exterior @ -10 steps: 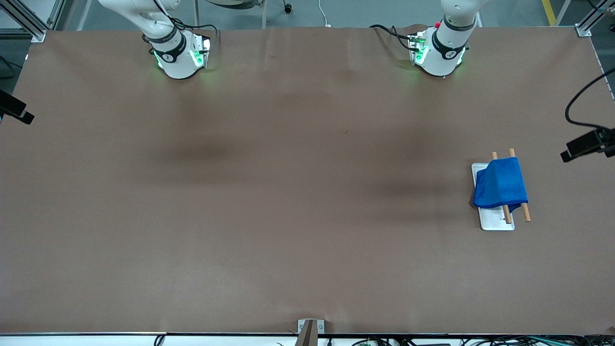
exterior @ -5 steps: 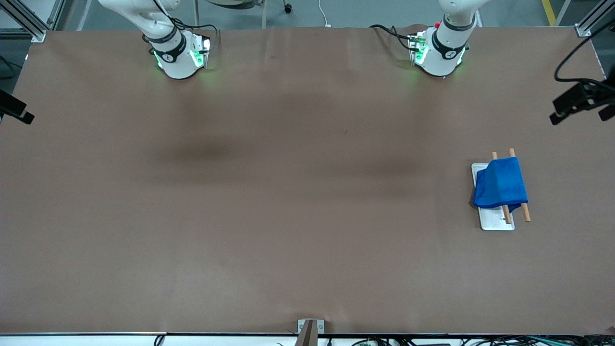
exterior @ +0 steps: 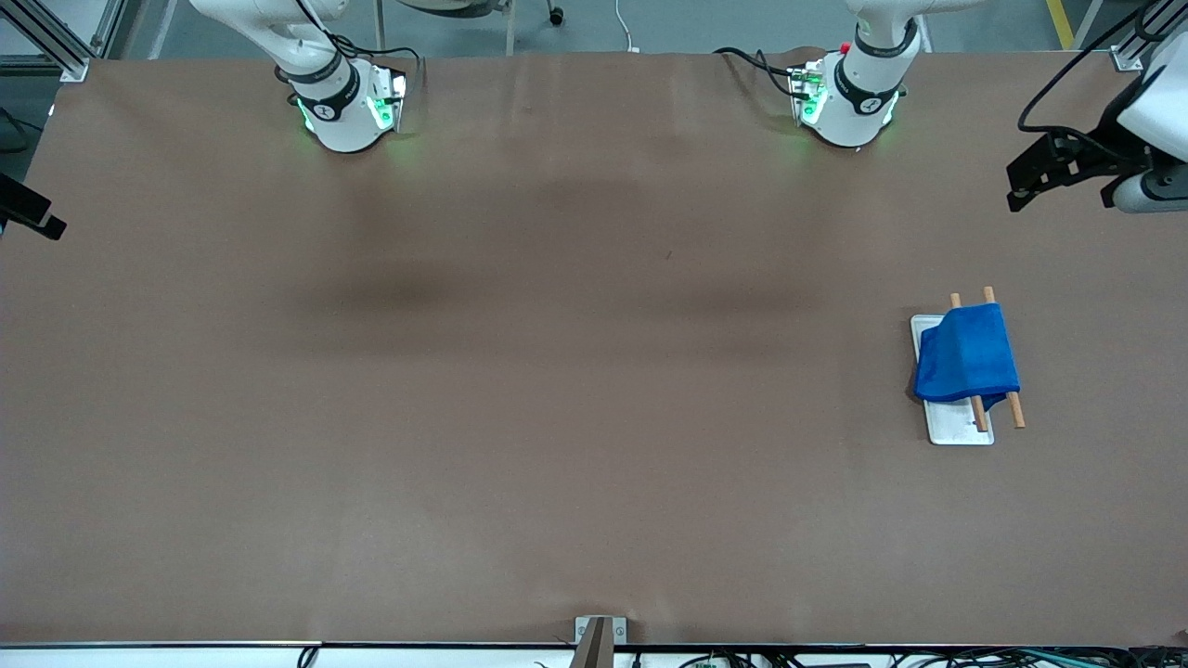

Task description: Right arm passes towel to left arm to hang

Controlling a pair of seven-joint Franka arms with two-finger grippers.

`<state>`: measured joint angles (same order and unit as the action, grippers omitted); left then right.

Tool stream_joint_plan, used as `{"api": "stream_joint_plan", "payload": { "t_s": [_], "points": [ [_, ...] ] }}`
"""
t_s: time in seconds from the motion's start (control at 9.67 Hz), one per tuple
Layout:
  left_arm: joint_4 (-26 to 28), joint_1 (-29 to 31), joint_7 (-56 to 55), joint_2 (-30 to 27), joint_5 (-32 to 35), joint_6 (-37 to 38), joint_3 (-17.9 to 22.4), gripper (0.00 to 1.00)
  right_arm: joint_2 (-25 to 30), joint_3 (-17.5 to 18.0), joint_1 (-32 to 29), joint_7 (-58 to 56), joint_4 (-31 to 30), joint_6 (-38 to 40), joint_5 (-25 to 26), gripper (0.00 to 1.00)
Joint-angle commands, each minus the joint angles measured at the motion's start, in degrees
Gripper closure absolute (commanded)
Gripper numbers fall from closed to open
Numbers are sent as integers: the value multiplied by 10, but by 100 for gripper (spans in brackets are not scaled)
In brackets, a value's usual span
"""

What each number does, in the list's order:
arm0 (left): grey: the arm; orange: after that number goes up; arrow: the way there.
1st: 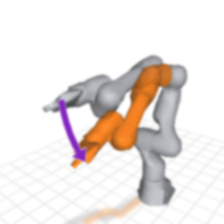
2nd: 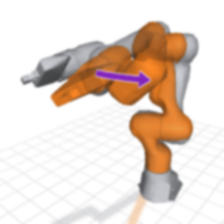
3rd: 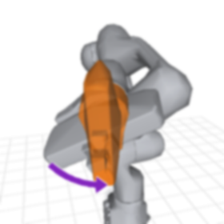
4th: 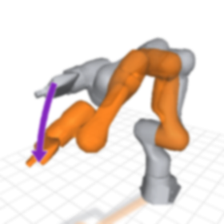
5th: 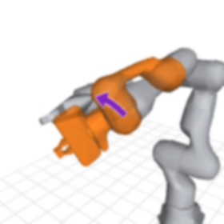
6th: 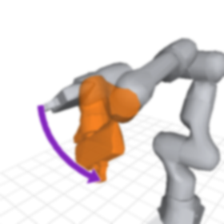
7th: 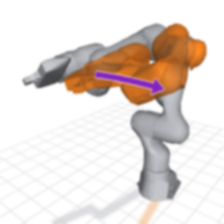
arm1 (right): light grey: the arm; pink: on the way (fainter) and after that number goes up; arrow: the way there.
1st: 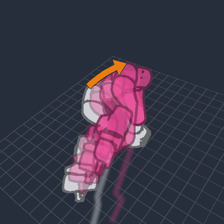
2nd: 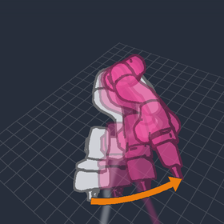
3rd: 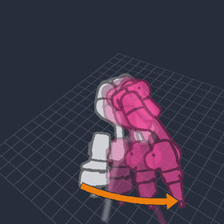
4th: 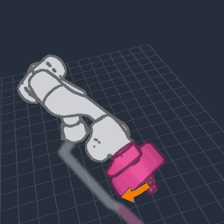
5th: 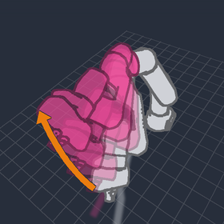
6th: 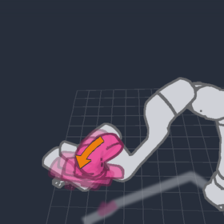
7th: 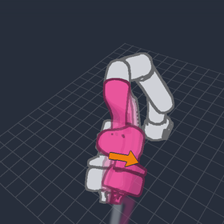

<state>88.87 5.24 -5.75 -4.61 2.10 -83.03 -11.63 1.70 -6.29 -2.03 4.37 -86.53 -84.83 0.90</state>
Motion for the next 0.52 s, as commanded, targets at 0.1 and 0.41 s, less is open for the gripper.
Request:
{"api": "stream_joint_plan", "payload": {
  "t_s": [0.1,0.41],
  "points": [
    [47,-12,14,-24,-16,-13,21,0,1,1,-1,-2,3,5,9,0],
    [24,-12,16,-8,-17,-9,21,0,1,1,-1,-2,3,5,8,0]
  ]
}}
